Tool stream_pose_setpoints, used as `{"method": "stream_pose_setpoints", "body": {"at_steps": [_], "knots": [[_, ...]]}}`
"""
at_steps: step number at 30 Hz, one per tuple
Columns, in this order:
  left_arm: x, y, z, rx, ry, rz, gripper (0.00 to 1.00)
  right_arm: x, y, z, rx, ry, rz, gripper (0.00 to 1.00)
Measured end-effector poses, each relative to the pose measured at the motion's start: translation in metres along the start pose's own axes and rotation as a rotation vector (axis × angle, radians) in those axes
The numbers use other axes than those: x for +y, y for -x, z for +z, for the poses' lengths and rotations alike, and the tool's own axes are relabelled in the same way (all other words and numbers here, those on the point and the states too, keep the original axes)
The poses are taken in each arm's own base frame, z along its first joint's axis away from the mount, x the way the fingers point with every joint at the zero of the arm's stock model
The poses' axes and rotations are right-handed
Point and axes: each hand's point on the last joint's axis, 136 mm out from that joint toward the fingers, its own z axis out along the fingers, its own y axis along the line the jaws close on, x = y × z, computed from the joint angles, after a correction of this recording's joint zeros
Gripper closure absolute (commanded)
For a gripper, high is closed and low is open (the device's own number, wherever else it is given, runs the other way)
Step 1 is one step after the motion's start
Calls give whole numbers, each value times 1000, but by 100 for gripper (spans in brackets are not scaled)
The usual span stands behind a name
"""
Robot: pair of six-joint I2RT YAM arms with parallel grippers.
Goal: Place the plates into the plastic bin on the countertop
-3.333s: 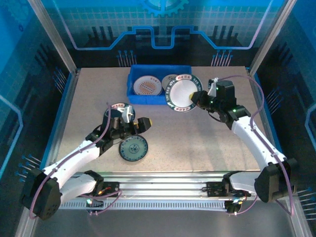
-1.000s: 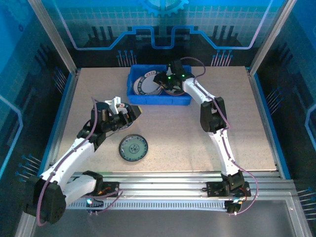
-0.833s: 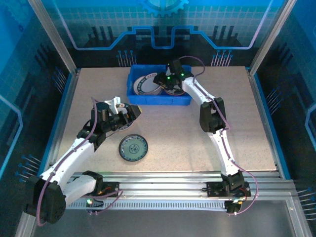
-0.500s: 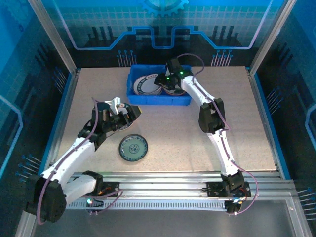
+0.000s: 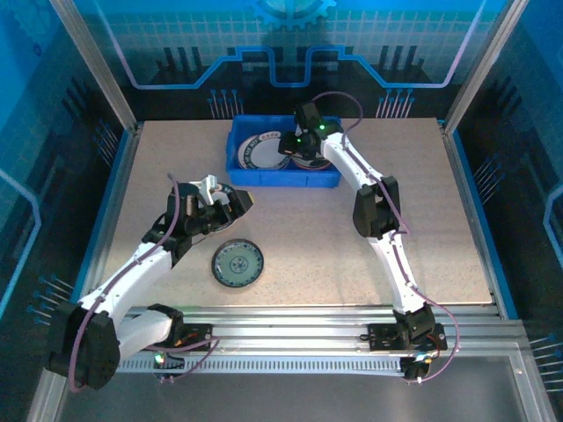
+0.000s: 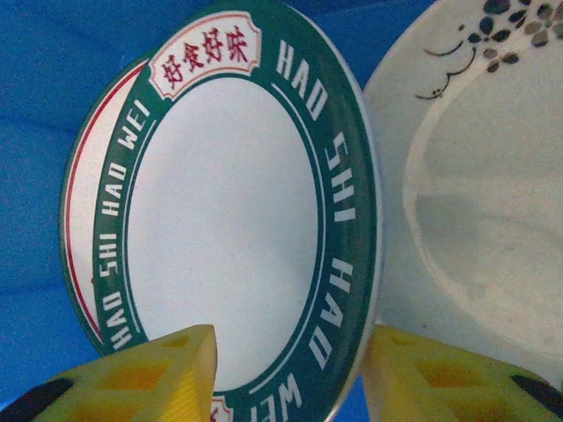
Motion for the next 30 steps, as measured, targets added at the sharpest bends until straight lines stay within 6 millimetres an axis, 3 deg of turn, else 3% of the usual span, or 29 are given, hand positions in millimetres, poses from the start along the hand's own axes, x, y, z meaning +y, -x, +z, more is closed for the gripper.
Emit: {"method": "stream_pose_setpoints", "body": {"at_steps": [21,25,30], "knots": [[14,2,8,-14,50,15,1,5,-7,-5,5,-21,-75,53],[25,-5,7,11,96,24,1,14,-19,-29,13,39,-80,54],[38,-19,3,78,159,35,1,42,-38,-96,-37,154,-129,54]]}}
